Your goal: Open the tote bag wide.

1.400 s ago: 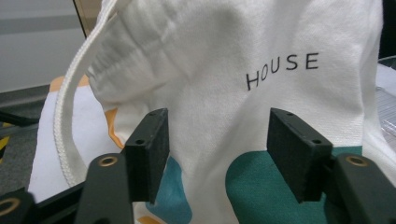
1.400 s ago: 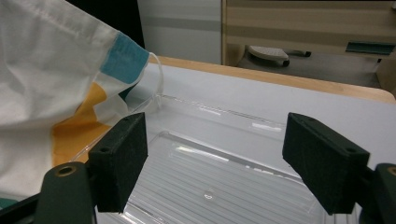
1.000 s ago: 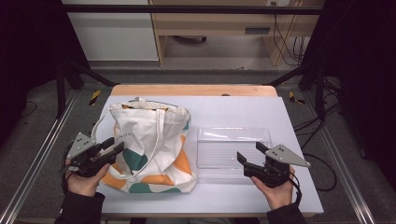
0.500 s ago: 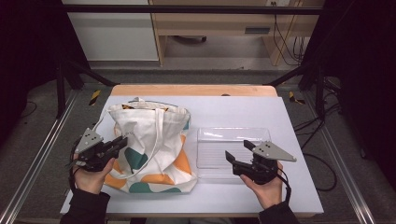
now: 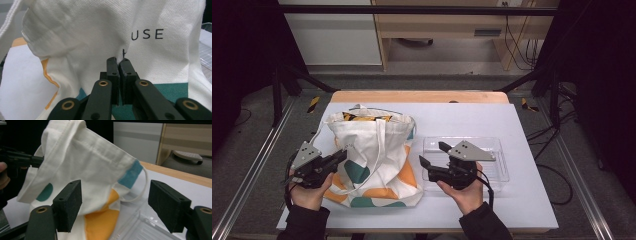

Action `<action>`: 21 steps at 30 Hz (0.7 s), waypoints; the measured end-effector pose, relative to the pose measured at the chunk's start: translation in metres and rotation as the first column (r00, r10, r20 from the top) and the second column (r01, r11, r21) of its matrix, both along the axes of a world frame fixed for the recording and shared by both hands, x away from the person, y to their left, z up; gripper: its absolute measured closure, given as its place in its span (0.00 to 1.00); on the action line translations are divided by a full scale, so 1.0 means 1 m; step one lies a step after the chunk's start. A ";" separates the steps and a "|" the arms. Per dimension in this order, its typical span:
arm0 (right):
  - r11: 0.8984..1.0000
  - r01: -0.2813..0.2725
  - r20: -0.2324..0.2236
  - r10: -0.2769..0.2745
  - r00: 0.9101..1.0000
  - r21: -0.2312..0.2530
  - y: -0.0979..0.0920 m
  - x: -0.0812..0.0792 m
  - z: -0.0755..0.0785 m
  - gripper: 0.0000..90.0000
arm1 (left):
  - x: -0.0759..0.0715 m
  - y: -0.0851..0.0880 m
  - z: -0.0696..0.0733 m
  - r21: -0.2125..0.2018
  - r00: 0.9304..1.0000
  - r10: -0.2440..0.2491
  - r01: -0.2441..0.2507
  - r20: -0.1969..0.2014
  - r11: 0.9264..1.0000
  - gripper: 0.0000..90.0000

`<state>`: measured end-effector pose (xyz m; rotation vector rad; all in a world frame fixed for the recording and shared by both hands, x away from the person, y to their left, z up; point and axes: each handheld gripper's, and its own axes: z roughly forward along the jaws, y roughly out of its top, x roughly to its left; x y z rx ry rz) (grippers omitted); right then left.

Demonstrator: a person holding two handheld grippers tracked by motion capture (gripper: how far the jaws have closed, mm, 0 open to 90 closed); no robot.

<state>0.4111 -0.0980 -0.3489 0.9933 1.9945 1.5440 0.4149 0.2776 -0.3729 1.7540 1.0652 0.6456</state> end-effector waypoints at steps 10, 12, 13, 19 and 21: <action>0.997 -0.064 -0.016 0.064 0.998 0.034 0.046 0.006 0.005 0.34 | -0.006 0.001 -0.003 -0.005 1.000 -0.001 0.001 -0.005 1.000 0.97; 0.997 -0.067 -0.014 0.067 0.998 0.026 0.056 0.009 0.005 0.35 | -0.006 0.001 -0.004 -0.003 1.000 -0.002 0.001 -0.007 1.000 0.97; 0.997 -0.070 -0.014 0.070 0.997 0.028 0.060 0.010 0.005 0.35 | -0.007 0.001 -0.004 -0.004 1.000 0.000 0.000 -0.006 1.000 0.97; 0.994 -0.096 -0.021 0.097 0.995 0.049 0.079 0.011 0.005 0.34 | -0.009 0.000 -0.006 0.008 1.000 -0.002 0.002 -0.009 1.000 0.97; 0.994 -0.101 -0.019 0.102 0.995 0.051 0.083 0.011 0.006 0.34 | -0.009 0.001 -0.007 0.006 1.000 -0.006 0.006 -0.012 1.000 0.97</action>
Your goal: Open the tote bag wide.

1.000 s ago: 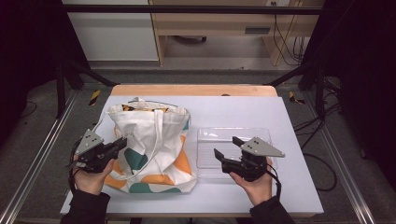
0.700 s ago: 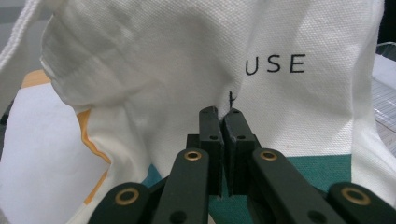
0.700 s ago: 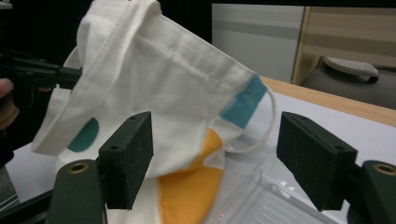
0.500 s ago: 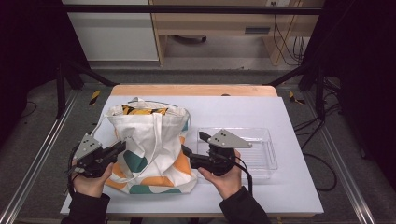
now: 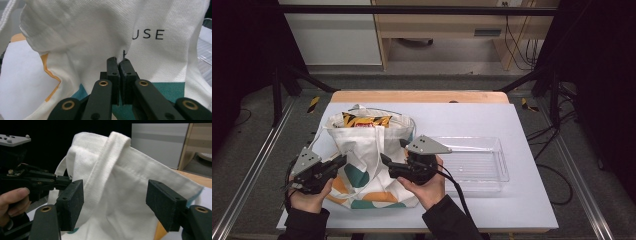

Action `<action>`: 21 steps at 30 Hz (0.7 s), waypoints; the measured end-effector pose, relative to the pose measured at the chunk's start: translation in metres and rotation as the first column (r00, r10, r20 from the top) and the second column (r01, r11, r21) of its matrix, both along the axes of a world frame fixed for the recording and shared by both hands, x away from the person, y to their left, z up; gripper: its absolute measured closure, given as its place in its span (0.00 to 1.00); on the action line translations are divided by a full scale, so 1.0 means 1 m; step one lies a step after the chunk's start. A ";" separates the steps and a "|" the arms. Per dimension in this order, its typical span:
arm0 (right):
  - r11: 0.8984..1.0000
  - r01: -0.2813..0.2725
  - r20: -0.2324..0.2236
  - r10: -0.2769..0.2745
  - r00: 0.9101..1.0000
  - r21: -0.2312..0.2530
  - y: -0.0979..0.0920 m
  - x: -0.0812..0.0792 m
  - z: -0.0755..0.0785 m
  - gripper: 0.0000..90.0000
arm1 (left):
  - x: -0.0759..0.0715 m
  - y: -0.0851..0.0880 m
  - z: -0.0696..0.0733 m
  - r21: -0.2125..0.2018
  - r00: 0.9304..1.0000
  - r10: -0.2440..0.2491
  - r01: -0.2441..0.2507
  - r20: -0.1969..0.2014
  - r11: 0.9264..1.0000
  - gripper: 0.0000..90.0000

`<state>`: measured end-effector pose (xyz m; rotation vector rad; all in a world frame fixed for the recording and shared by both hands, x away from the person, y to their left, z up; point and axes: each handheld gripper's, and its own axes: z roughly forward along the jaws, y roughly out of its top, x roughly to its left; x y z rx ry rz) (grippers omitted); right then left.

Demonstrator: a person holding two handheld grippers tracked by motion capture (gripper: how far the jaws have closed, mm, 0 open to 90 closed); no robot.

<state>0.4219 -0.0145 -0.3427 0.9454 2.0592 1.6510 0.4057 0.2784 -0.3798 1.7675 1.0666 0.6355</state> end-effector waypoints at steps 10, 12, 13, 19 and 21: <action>0.999 -0.049 -0.026 0.049 0.998 -0.013 0.016 0.001 -0.002 0.44 | -0.003 -0.002 -0.003 0.011 1.000 -0.005 0.005 -0.006 1.000 0.97; 0.997 -0.075 -0.040 0.074 0.996 -0.026 0.018 0.002 -0.005 0.54 | -0.002 -0.001 -0.003 0.007 1.000 -0.006 0.006 -0.008 1.000 0.97; 0.996 -0.090 -0.052 0.088 0.995 -0.031 0.019 0.002 -0.006 0.60 | -0.002 -0.001 -0.003 0.004 1.000 -0.006 0.006 -0.009 1.000 0.97; 0.990 -0.138 -0.088 0.134 0.987 -0.041 0.021 0.001 -0.007 0.87 | -0.001 0.000 -0.002 -0.032 1.000 -0.010 0.010 -0.008 0.999 0.87; 0.989 -0.142 -0.086 0.137 0.987 -0.045 0.021 0.000 -0.007 0.93 | -0.003 0.000 0.001 -0.042 1.000 -0.013 0.013 0.005 0.999 0.82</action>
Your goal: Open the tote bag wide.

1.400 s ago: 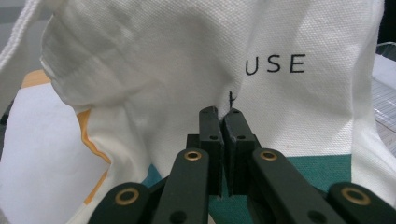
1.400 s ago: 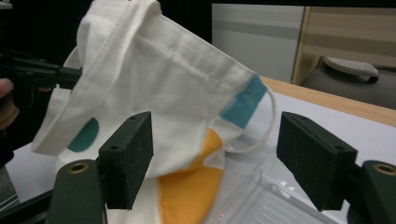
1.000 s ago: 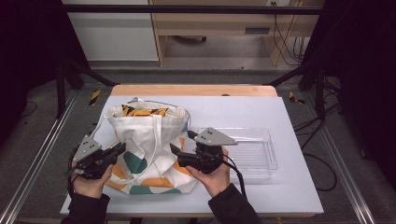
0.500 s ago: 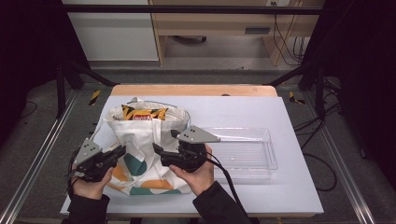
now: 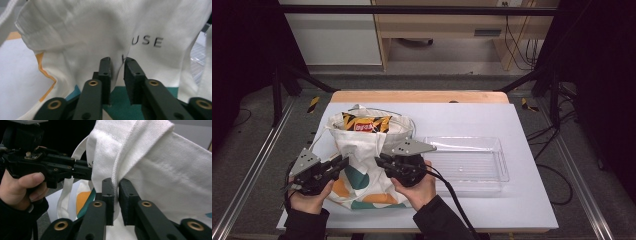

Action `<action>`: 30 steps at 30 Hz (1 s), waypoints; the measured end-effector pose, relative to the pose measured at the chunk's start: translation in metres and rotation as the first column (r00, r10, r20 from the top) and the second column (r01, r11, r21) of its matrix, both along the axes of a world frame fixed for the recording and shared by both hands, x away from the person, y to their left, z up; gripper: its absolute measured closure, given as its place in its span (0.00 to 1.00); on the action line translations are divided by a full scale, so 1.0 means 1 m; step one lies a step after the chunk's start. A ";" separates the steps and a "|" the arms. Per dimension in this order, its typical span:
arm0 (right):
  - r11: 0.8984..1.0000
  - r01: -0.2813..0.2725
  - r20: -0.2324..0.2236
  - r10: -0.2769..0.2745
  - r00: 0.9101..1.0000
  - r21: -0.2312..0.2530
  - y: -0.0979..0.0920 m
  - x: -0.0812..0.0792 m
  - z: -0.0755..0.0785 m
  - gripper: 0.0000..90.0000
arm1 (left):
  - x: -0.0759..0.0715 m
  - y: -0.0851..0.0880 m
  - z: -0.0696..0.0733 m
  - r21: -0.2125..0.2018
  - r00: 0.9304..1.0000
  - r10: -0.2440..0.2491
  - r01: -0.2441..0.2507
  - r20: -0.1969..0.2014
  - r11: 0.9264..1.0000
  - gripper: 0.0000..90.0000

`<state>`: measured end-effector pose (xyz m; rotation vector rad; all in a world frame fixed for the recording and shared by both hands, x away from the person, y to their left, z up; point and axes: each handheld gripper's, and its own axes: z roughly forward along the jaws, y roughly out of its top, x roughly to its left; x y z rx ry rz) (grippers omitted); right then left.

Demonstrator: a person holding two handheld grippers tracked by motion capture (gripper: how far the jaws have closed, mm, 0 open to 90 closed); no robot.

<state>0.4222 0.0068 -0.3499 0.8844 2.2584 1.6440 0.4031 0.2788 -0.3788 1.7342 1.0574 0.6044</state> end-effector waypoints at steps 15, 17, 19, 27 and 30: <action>0.999 -0.032 -0.025 0.032 0.999 -0.004 -0.001 -0.010 -0.018 0.91 | -0.006 -0.001 0.007 -0.008 1.000 -0.016 0.016 0.008 1.000 0.97; 1.000 -0.028 -0.032 0.028 0.999 0.004 -0.003 -0.008 -0.020 0.86 | -0.007 -0.001 0.007 -0.006 1.000 -0.014 0.014 0.008 1.000 0.98; 0.999 -0.024 -0.026 0.025 0.999 0.023 -0.006 -0.008 -0.021 0.77 | -0.009 -0.001 0.006 -0.002 1.000 -0.013 0.013 0.009 1.000 0.98; 0.996 0.009 0.041 -0.013 0.999 0.090 -0.024 -0.012 -0.005 0.65 | -0.020 0.001 0.001 0.028 1.000 -0.018 0.018 0.010 0.999 0.98; 0.994 0.032 0.049 -0.037 0.998 0.104 -0.029 -0.012 0.001 0.70 | -0.023 0.001 -0.001 0.038 1.000 -0.022 0.022 0.009 0.999 0.98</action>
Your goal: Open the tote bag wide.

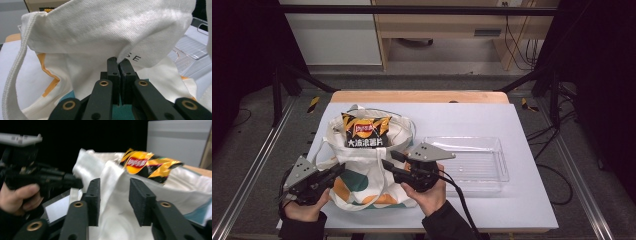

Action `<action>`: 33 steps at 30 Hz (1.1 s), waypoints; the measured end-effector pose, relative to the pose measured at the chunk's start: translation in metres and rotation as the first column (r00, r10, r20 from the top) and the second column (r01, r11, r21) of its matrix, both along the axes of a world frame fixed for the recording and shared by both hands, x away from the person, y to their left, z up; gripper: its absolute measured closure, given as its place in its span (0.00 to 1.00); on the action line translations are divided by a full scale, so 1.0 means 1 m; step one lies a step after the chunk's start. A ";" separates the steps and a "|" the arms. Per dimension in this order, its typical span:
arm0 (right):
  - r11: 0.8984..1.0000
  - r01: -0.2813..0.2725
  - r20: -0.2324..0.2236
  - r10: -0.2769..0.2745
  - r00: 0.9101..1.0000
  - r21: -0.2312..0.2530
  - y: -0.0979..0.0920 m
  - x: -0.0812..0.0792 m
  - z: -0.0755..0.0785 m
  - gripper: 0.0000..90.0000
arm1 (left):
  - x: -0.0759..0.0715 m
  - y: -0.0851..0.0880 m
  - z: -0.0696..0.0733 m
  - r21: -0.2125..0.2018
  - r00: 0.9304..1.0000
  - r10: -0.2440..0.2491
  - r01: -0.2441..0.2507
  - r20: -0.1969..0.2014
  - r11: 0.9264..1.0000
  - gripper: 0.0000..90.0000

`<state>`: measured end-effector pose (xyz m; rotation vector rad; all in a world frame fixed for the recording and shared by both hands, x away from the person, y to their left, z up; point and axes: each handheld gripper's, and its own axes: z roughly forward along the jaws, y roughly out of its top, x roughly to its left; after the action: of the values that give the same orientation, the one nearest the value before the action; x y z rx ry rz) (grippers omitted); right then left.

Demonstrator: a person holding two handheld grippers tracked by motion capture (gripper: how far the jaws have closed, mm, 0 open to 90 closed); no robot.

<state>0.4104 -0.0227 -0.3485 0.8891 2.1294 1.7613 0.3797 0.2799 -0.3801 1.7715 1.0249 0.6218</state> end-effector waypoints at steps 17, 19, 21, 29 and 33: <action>0.998 0.037 -0.018 -0.038 0.999 -0.053 0.020 0.013 0.002 1.00 | -0.007 0.001 -0.015 0.028 1.000 -0.012 0.013 -0.024 1.000 0.98; 0.997 0.032 -0.025 -0.033 0.999 -0.068 0.023 0.013 -0.003 1.00 | -0.007 0.001 -0.014 0.027 1.000 -0.016 0.017 -0.021 0.999 0.97; 0.997 0.026 -0.033 -0.029 0.999 -0.076 0.025 0.013 -0.008 1.00 | -0.008 0.001 -0.013 0.017 1.000 -0.017 0.017 -0.008 1.000 0.96; 0.996 0.015 -0.058 -0.021 0.998 -0.091 0.026 0.012 -0.019 1.00 | -0.019 0.010 0.013 -0.059 0.997 0.004 0.001 0.080 0.998 0.94; 0.995 0.005 -0.064 -0.012 0.998 -0.103 0.030 0.011 -0.023 1.00 | -0.019 0.018 0.026 -0.079 0.993 0.029 -0.019 0.119 0.997 0.99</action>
<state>0.4209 0.0075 -0.3720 0.9378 2.2303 1.6239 0.3602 0.2976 -0.3536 1.6363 0.9763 0.6860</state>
